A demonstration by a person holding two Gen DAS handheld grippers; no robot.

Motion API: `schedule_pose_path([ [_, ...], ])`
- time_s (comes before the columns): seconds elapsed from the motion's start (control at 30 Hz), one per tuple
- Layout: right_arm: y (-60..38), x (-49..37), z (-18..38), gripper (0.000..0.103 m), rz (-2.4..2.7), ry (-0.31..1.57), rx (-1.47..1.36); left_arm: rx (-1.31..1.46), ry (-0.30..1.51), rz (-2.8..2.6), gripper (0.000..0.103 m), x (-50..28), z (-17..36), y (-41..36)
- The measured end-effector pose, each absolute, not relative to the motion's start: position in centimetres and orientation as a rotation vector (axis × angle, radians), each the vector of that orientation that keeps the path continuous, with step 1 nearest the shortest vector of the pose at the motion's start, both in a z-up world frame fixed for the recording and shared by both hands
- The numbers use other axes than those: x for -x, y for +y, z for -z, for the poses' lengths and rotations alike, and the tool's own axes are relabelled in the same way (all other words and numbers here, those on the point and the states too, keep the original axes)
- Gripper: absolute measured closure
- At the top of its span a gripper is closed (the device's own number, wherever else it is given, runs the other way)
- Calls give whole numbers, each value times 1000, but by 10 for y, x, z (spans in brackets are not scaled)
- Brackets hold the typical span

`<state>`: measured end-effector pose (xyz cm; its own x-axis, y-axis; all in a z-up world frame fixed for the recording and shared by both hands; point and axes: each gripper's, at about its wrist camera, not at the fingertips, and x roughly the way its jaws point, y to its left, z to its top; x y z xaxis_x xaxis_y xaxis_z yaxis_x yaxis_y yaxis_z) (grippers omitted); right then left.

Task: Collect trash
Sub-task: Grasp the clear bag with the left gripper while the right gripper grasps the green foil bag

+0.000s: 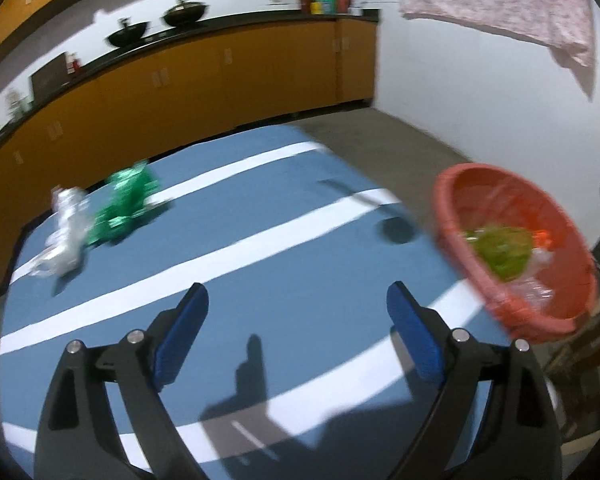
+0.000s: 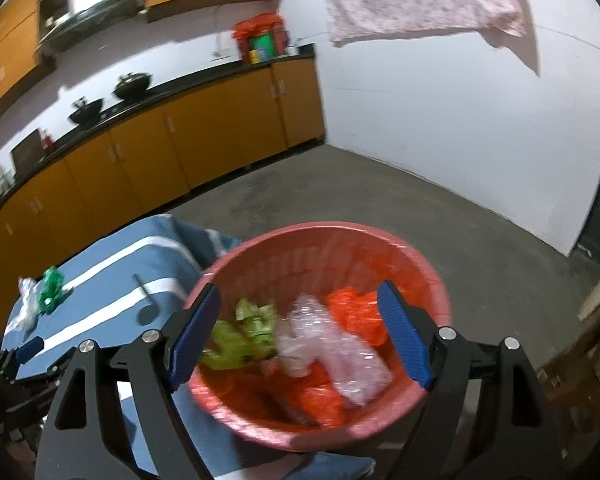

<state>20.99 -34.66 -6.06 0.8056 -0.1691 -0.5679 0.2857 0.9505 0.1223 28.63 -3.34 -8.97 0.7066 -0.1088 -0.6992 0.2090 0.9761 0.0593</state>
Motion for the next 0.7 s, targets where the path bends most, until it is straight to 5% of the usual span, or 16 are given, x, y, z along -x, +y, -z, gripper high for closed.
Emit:
schedule_pose_path([
  [0.47,-242,-247,66,23,42,633,-127,-42,699,-207,15,-329,78,151],
  [0.7,-207,-267,77,23,1,657,-83,0,746,-193,33,-391,78,182],
])
